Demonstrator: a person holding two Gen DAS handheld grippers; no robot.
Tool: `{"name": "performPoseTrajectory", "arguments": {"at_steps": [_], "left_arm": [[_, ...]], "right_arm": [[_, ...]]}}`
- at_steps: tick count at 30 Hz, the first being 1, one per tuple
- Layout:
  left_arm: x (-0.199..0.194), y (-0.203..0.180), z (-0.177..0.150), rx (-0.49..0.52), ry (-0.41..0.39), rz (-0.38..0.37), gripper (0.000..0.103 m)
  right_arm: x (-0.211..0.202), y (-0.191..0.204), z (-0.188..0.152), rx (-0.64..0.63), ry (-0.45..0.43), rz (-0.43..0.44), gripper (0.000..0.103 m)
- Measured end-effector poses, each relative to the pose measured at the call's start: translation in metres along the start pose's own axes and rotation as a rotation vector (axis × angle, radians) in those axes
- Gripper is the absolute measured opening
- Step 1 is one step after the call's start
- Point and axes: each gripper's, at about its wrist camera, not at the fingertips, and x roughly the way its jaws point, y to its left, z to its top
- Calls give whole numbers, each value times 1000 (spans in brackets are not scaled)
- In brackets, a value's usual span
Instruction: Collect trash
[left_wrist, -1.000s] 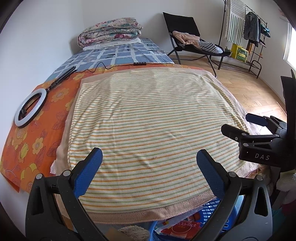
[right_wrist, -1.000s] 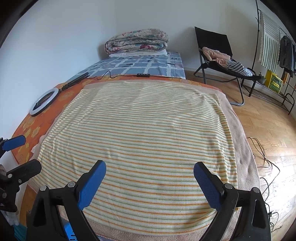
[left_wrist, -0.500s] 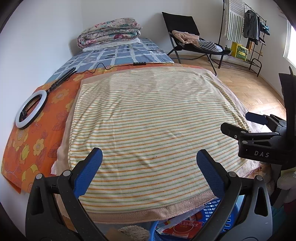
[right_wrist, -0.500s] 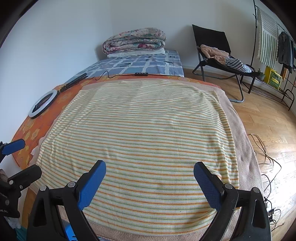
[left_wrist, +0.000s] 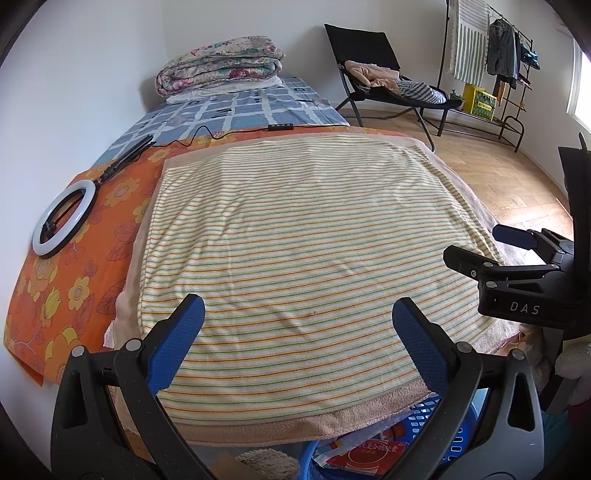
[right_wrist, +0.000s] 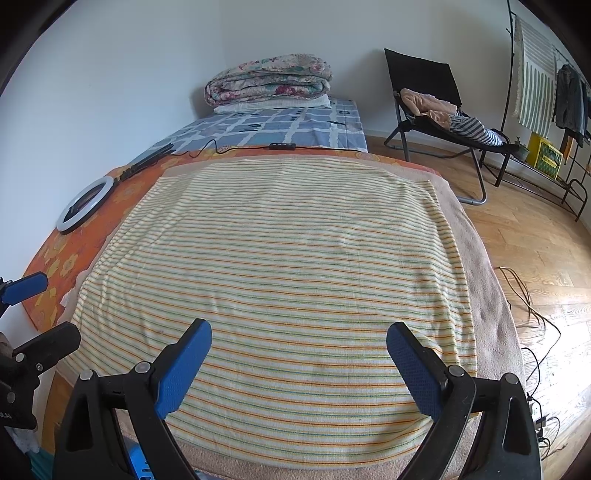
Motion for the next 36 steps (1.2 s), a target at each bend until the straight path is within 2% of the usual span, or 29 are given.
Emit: {"name": "performPoseTrajectory", "arguments": {"at_steps": [36], "left_arm": [[3,11,0,7,-5,17,103]], "right_arm": [[4,5,-4,-17,13,-5,97]]}}
